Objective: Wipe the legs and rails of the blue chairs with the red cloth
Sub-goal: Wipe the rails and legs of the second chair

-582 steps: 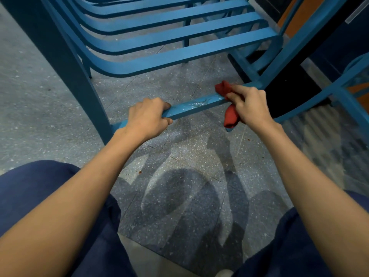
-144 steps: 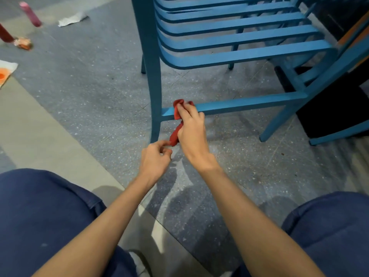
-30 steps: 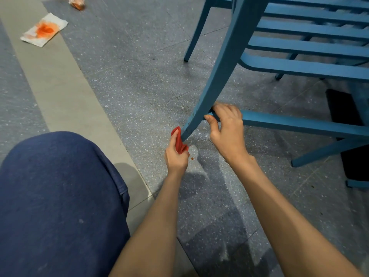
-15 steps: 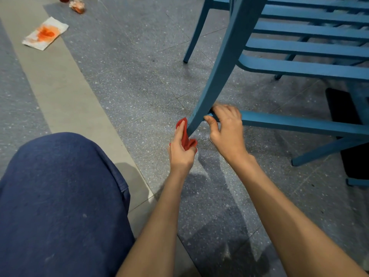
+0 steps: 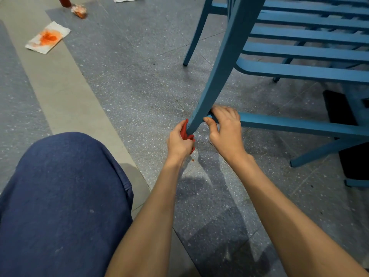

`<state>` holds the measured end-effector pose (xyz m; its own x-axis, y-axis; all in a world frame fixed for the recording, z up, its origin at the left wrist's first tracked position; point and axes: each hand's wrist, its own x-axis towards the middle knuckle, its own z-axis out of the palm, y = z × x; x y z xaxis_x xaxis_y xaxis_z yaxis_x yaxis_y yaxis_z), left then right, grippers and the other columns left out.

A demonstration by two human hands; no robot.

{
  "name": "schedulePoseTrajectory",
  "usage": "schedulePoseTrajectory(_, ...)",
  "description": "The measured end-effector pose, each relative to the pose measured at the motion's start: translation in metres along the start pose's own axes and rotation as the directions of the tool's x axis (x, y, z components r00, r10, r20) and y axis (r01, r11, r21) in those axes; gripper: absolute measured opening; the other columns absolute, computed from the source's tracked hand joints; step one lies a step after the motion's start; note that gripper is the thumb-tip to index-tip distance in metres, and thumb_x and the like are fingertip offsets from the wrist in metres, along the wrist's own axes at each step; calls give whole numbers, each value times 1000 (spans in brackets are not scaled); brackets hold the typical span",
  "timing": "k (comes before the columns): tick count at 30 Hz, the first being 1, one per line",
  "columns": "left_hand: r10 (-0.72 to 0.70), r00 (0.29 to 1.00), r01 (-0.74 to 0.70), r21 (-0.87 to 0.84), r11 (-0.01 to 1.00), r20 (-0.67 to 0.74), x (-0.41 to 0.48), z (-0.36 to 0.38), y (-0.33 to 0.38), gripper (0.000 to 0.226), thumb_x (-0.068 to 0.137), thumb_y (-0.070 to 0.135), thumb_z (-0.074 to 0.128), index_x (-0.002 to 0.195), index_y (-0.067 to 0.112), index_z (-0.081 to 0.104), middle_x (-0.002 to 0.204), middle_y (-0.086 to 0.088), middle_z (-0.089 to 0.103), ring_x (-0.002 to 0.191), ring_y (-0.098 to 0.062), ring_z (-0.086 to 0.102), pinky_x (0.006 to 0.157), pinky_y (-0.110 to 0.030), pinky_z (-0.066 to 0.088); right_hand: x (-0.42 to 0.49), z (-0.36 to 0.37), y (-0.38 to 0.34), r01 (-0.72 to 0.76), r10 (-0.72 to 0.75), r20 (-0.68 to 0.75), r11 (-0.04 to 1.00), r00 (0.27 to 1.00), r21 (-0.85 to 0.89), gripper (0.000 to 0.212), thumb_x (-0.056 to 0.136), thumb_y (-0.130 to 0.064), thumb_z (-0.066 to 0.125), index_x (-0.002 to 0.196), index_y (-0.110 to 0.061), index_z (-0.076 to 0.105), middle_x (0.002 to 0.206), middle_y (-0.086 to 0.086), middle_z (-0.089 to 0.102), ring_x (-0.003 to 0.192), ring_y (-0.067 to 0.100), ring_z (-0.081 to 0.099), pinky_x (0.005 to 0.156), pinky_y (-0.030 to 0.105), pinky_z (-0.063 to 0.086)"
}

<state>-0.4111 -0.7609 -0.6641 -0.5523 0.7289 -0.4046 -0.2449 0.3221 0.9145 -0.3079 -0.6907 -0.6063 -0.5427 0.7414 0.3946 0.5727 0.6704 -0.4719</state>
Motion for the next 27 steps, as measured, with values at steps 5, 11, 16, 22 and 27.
schedulePoseTrajectory(5, 258, 964, -257, 28, 966, -69, -15, 15, -16, 83, 73, -6, 55, 138, 43, 38, 138, 7, 50, 116, -16, 58, 94, -45, 50, 0, 0, 0, -5, 5, -4, 1000, 1000, 5, 22, 88, -16, 60, 107, -7, 67, 105, 5, 70, 98, 25, 57, 96, 31, 32)
schedulePoseTrajectory(11, 73, 993, -57, 162, 985, -90, 7, 9, -31, 74, 74, -5, 58, 136, 33, 42, 127, 2, 58, 109, -20, 61, 87, -42, 54, 0, 0, 0, -14, 13, 16, 1000, 1000, 7, 23, 89, -17, 59, 108, -8, 67, 105, 4, 69, 100, 25, 56, 97, 35, 33)
schedulePoseTrajectory(16, -103, 993, 113, 185, 976, -58, 12, 7, 1, 64, 76, 0, 58, 132, 29, 49, 105, -9, 66, 92, -34, 67, 70, -45, 59, 0, 0, 2, -5, 5, 3, 1000, 1000, -4, 23, 88, -17, 59, 107, -7, 67, 104, 5, 70, 98, 26, 56, 95, 32, 32)
schedulePoseTrajectory(22, 32, 1000, -32, 28, 999, 0, -14, 12, 37, 71, 70, 2, 61, 133, 32, 48, 104, -7, 68, 79, -25, 68, 62, -40, 60, 0, 0, 1, -7, 7, 4, 1000, 1000, -3, 23, 88, -17, 59, 107, -7, 67, 104, 5, 70, 99, 25, 57, 95, 31, 31)
schedulePoseTrajectory(27, 116, 992, -119, -55, 991, -43, -30, 10, 33, 97, 71, -5, 69, 146, 35, 23, 119, -2, 61, 94, -16, 67, 71, -35, 60, 0, -1, 0, -18, 18, 18, 1000, 1000, -2, 24, 87, -17, 59, 108, -7, 67, 105, 6, 69, 99, 28, 57, 95, 32, 32)
